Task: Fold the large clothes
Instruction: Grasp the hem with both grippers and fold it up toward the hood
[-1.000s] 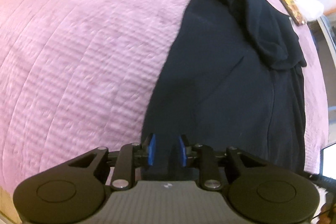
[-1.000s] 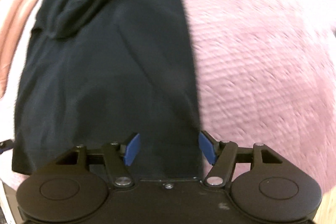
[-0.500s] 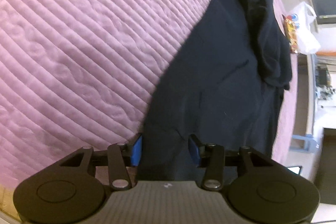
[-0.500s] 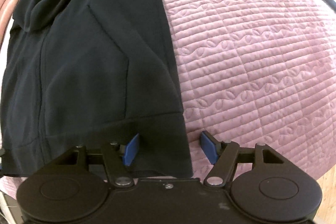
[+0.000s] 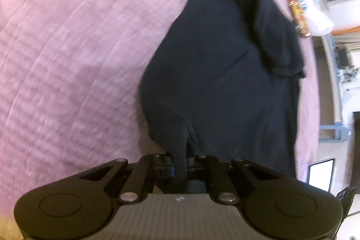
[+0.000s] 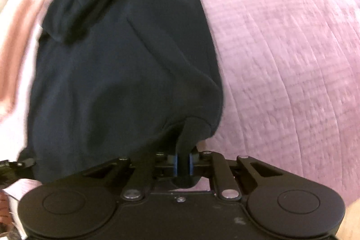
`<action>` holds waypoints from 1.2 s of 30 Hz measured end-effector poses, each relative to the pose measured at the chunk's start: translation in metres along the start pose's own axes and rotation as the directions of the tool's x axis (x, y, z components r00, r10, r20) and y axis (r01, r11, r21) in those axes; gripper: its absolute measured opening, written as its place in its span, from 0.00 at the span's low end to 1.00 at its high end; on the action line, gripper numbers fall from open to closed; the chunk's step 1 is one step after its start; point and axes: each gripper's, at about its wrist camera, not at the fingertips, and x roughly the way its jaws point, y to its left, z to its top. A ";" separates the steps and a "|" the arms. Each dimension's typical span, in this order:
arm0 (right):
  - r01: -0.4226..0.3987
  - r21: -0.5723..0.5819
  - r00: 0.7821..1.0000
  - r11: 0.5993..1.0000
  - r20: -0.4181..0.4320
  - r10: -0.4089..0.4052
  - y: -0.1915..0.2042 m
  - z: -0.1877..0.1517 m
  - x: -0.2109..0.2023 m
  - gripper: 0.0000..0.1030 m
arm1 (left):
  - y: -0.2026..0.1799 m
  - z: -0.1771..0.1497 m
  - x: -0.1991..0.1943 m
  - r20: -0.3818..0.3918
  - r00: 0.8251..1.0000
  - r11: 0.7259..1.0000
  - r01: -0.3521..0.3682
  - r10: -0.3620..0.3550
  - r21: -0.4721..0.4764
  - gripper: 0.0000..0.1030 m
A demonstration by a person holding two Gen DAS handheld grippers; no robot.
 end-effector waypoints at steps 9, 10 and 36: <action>-0.069 -0.147 0.957 0.987 0.271 0.107 0.031 0.120 -0.022 0.11 | -0.074 0.097 -0.011 0.212 0.965 0.985 0.135 -0.156 0.109 0.08; -0.064 -0.162 0.948 0.985 0.298 0.111 0.035 0.138 -0.017 0.11 | -0.083 0.113 -0.007 0.235 0.957 0.981 0.140 -0.169 0.136 0.08; 0.101 -0.246 0.914 0.964 0.406 0.008 0.045 0.306 0.081 0.71 | -0.140 0.299 0.093 0.366 0.929 0.920 -0.193 0.059 0.342 0.44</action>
